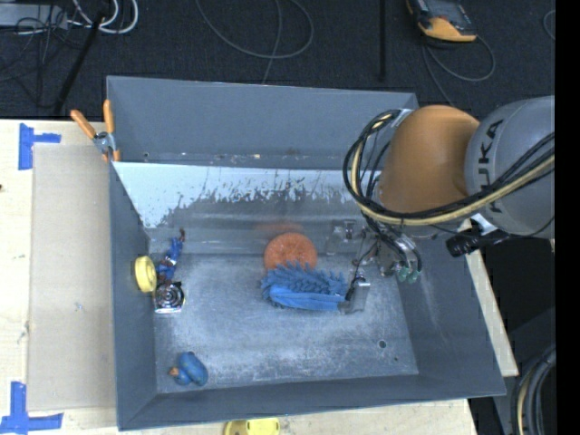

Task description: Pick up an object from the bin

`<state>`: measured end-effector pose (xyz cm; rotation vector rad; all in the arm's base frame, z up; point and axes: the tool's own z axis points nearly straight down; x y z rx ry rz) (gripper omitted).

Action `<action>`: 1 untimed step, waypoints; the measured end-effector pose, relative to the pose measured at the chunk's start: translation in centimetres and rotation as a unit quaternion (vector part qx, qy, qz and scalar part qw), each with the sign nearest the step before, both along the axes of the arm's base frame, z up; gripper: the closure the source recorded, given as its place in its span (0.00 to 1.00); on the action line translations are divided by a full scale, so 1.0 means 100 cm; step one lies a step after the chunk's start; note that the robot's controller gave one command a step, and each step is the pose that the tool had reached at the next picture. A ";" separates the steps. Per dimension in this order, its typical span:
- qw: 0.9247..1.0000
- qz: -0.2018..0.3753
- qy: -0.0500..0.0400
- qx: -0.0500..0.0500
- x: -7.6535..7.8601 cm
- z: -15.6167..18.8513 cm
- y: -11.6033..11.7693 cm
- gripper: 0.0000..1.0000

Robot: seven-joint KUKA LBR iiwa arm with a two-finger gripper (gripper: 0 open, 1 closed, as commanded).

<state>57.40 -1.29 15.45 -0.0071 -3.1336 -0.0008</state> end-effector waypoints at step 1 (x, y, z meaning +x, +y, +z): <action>1.000 0.000 -0.003 0.000 0.001 0.005 0.000 0.00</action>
Offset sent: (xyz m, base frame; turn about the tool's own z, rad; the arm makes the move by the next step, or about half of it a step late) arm 0.0107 0.0072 -0.0845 -0.1466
